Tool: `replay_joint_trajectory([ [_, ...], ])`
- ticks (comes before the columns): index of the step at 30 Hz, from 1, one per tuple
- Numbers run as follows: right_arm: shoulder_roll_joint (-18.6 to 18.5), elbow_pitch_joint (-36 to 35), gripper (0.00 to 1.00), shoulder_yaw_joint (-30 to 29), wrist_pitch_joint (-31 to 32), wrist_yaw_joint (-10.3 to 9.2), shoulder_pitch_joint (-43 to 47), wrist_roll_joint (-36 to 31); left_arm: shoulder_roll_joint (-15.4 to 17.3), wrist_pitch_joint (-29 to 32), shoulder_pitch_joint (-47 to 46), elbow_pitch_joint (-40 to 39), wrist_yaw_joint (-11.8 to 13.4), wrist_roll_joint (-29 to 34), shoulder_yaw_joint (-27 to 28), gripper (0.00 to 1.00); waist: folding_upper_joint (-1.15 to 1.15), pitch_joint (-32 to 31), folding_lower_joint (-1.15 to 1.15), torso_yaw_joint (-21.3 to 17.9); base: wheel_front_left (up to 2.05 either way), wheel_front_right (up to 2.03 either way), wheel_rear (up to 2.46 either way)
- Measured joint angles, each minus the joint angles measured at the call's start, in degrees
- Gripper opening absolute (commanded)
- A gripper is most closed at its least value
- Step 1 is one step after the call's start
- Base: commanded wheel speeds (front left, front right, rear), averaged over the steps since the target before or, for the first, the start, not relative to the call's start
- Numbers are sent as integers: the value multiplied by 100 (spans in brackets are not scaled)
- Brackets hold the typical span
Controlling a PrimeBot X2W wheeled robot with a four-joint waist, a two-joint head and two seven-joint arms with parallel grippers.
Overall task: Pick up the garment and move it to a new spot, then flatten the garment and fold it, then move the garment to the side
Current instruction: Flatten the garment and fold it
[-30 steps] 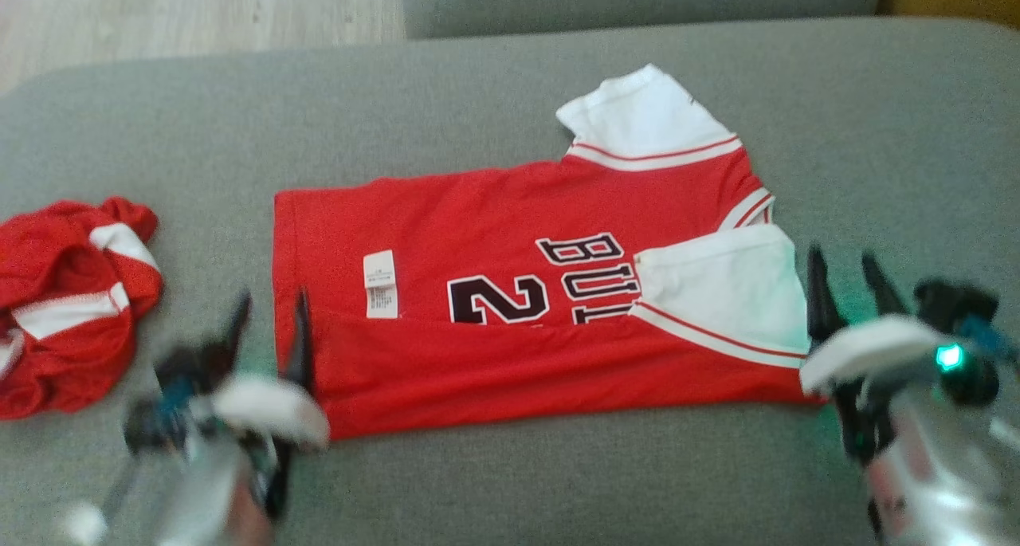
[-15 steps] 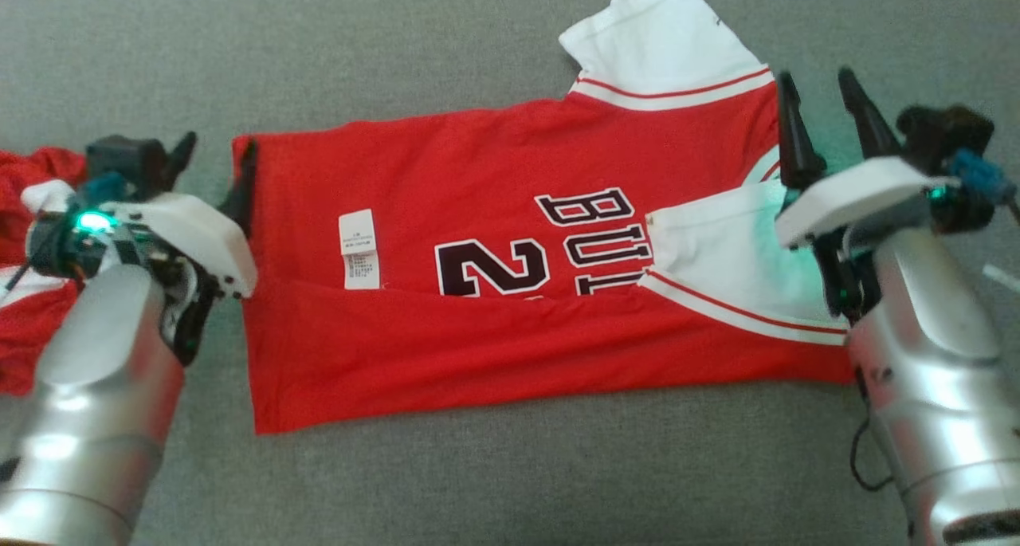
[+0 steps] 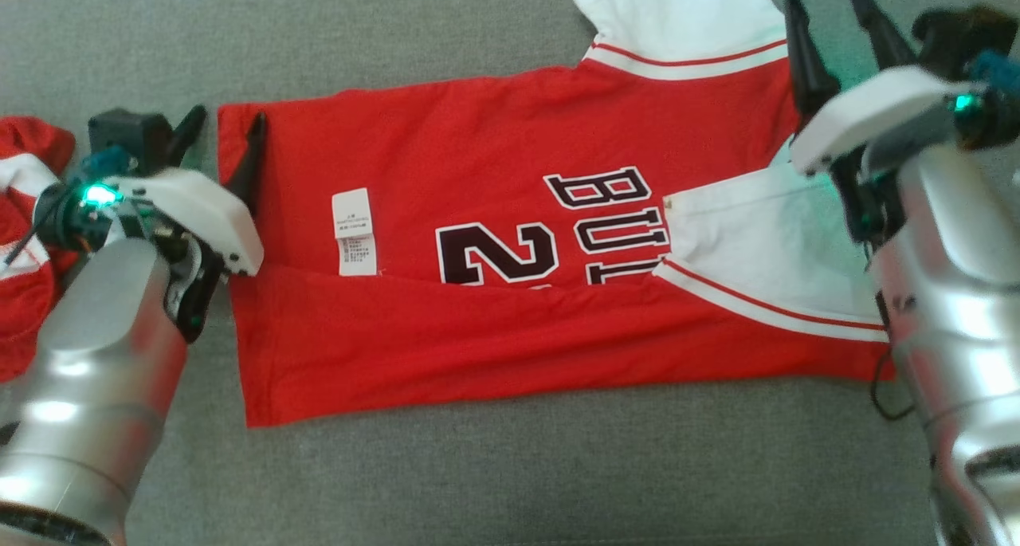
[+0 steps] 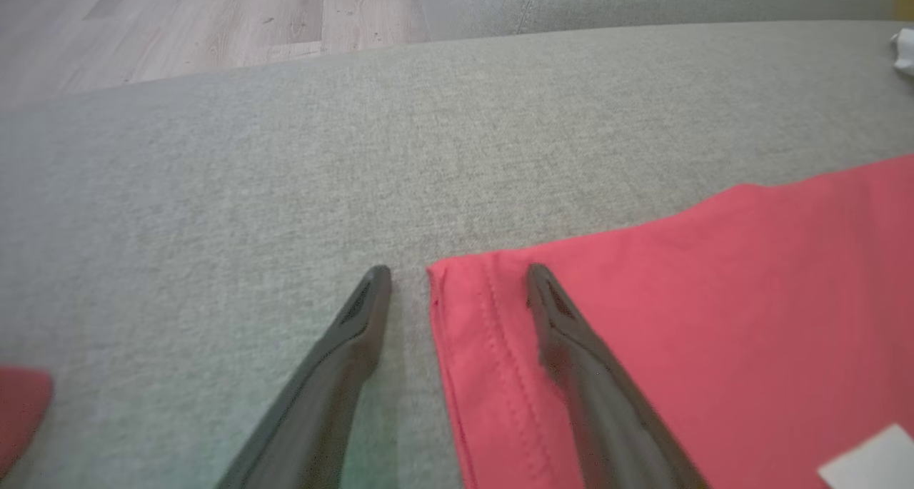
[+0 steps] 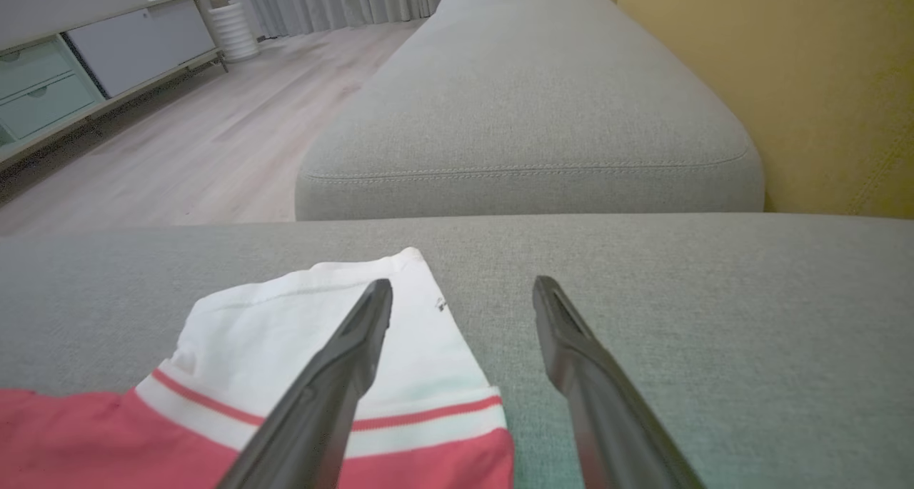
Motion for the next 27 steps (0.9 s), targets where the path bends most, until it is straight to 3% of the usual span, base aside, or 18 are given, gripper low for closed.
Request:
replay_joint_trajectory([
  [3,-2,200,100,31,237,0,-318,-2,-19,1,-143,-5,-1,-164,-179,0,0,117,-1,24,0,0,0],
  [8,-49,622,100,208,710,0,-821,-109,-62,-193,-370,-56,-1,-261,-514,0,0,298,0,184,0,0,0],
  [17,-485,1518,100,212,1277,0,-1816,-472,-380,-512,-611,-332,-1,-622,-1213,0,0,520,0,802,0,0,0],
  [25,-530,2041,100,405,1586,0,-2137,-463,-494,-817,-795,-353,-1,-954,-1696,0,0,681,0,1205,0,0,0],
  [26,-532,2082,88,432,1590,0,-2184,-450,-495,-870,-799,-348,-1,-987,-1753,0,0,684,0,1211,0,0,0],
  [27,-537,2113,44,476,1589,0,-2206,-455,-500,-920,-801,-342,-1,-1020,-1807,0,0,680,0,1213,0,0,0],
])
